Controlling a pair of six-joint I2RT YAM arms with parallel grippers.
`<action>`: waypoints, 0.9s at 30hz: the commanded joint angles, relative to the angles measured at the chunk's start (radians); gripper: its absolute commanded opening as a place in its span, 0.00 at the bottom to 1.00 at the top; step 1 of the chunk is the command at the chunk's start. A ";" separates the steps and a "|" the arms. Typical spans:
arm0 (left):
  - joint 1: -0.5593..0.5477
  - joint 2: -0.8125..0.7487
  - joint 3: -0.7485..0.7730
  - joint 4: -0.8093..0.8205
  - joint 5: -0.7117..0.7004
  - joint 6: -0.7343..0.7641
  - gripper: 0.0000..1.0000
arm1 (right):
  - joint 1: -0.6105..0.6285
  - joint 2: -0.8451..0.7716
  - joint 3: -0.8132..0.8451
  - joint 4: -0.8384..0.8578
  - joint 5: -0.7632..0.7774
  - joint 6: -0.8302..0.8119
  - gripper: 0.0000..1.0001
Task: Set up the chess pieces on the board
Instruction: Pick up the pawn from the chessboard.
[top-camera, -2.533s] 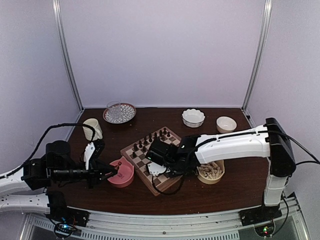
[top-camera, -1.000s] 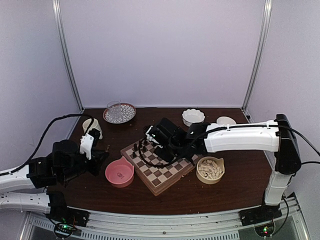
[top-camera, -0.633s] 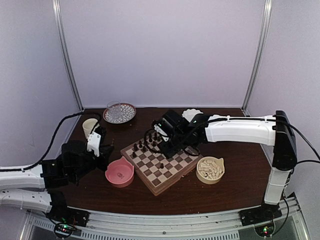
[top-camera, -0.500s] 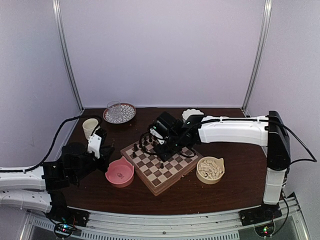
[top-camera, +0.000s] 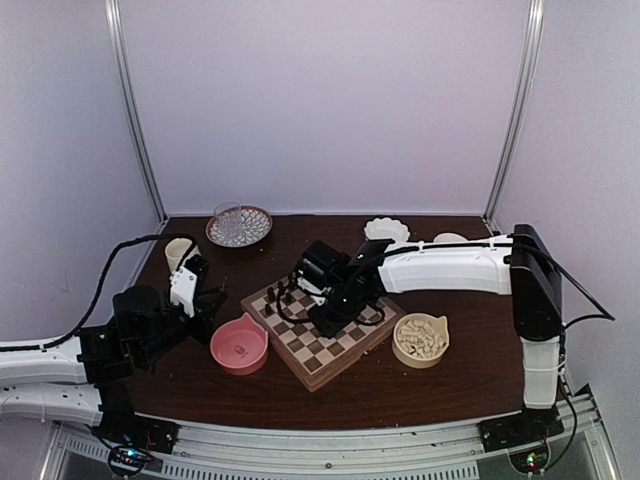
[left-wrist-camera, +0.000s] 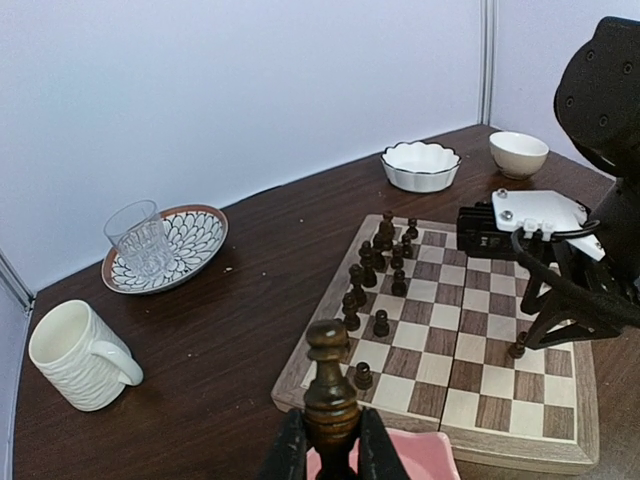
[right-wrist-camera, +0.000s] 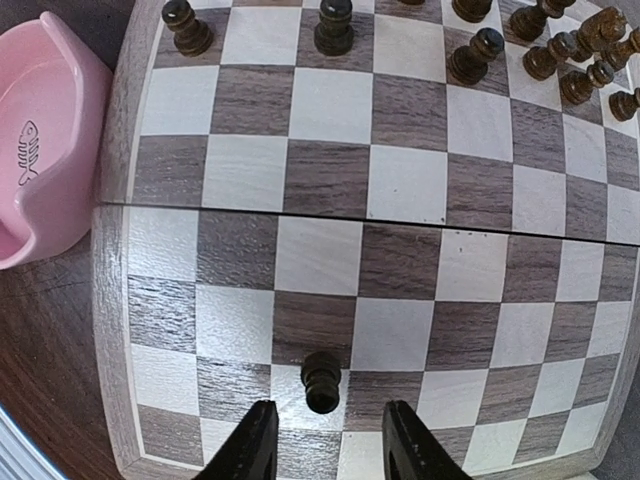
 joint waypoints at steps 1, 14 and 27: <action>0.005 0.000 -0.001 0.038 0.014 0.017 0.00 | 0.001 0.023 0.036 -0.022 -0.019 0.007 0.39; 0.005 0.035 0.016 0.026 0.033 0.017 0.00 | 0.002 0.060 0.050 -0.023 -0.020 -0.011 0.29; 0.006 0.025 0.021 0.010 0.047 0.019 0.00 | 0.002 0.025 0.025 0.021 -0.020 -0.021 0.10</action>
